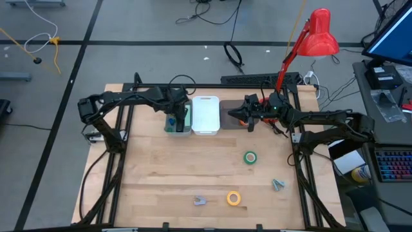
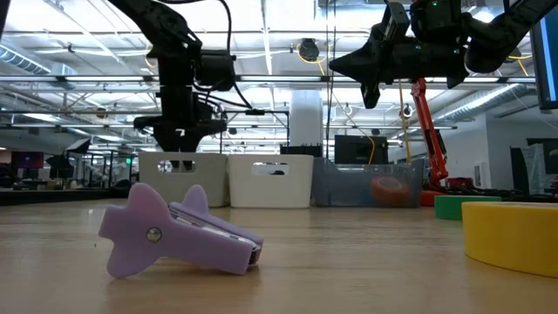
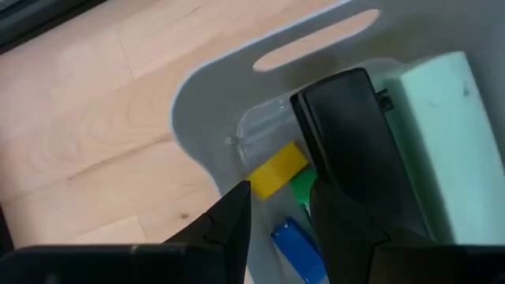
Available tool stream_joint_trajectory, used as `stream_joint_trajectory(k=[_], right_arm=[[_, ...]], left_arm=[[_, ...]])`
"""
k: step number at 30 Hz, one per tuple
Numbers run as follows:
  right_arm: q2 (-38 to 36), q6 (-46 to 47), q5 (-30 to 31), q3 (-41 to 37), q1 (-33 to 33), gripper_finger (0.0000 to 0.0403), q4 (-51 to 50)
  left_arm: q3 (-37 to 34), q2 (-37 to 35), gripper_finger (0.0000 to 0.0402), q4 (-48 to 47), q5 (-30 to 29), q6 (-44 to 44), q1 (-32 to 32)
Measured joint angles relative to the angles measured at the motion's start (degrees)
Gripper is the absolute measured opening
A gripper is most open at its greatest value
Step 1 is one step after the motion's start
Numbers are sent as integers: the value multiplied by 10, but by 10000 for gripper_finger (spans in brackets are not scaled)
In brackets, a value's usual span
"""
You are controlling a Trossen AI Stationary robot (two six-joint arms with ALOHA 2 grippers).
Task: Pick and place Stapler, Stapler remover, tape
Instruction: Close the small green stapler
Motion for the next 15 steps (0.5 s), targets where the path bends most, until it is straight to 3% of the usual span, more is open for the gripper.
stream_joint_trajectory(k=[15], right_arm=[[0, 0, 0, 0, 0, 0, -1]], left_arm=[[0, 20, 131, 0, -6, 32, -6]])
